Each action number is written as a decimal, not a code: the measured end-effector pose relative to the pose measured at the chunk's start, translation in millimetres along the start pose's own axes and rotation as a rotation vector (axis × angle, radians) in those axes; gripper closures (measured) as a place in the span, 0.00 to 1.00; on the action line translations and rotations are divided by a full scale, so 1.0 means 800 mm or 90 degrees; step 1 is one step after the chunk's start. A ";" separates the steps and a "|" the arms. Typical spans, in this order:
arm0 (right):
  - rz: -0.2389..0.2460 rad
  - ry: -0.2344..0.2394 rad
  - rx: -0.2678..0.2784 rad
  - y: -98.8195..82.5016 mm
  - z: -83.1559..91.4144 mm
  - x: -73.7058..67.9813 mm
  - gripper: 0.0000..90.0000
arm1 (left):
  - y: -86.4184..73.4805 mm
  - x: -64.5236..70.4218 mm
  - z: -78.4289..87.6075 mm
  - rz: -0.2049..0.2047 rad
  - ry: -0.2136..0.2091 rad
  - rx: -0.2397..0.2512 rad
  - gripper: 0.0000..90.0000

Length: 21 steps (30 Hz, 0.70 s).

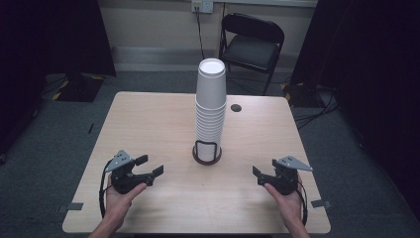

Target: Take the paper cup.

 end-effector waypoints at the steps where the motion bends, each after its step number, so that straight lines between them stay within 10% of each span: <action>1: 0.000 0.002 0.003 0.000 0.001 -0.001 0.19 | 0.000 0.001 0.000 0.000 0.001 0.001 0.22; 11: -0.012 0.015 0.022 0.011 0.008 -0.008 0.19 | -0.001 0.010 -0.001 -0.009 -0.012 -0.003 0.23; 21: -0.016 0.085 0.077 0.068 0.012 -0.041 0.19 | -0.002 0.020 -0.001 -0.022 -0.032 -0.006 0.24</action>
Point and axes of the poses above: each handheld gripper's, and its own axes: z roughly backward along the jaws, y roughly out of its top, x roughly to its right, the point moved 7 cm from there along -z, roughly forward along the jaws, and after that the axes turned 10 degrees about x, right-handed, at the moved point
